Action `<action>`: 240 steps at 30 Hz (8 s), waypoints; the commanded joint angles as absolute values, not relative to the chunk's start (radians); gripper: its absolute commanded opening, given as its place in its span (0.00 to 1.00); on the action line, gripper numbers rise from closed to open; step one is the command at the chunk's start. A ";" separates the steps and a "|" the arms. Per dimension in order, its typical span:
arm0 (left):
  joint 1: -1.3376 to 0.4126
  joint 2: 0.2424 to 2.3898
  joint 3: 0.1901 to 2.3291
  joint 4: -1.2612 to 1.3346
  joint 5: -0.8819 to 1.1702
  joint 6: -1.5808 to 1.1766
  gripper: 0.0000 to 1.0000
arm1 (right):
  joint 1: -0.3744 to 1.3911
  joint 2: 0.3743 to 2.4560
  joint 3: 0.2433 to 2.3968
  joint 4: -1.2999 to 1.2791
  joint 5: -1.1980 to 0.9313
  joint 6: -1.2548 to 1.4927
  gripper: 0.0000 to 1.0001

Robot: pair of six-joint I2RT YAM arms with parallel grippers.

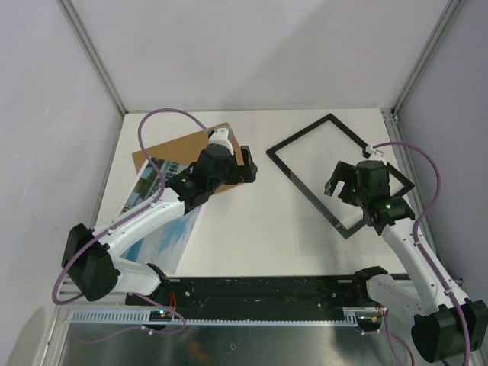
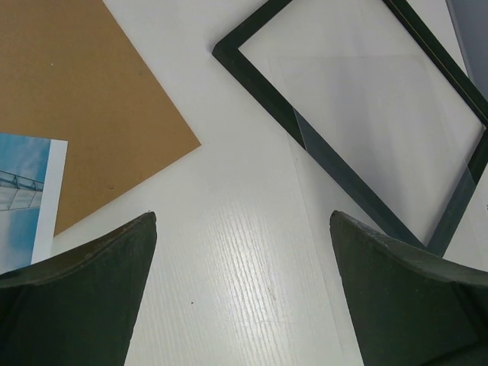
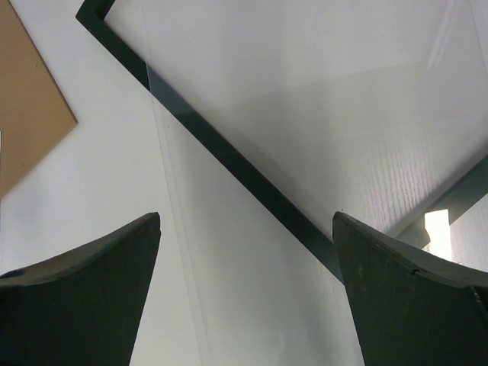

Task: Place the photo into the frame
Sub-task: Pick up the glass panel from the frame body, then pick up the frame body from the center of the board, then turn over the frame body.

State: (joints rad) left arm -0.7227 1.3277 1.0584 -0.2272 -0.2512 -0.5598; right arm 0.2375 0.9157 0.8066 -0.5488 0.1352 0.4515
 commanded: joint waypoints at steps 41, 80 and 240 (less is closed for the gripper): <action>-0.801 2.099 1.099 0.609 0.634 -1.053 0.93 | 0.178 0.868 0.850 -0.651 0.059 0.460 0.99; -0.819 2.359 1.143 1.027 0.676 -1.430 0.40 | 0.178 0.839 0.850 -0.652 0.019 0.466 0.99; -0.024 1.156 1.103 -0.179 0.122 -0.701 0.00 | 0.299 1.299 0.901 0.629 -0.620 1.599 0.10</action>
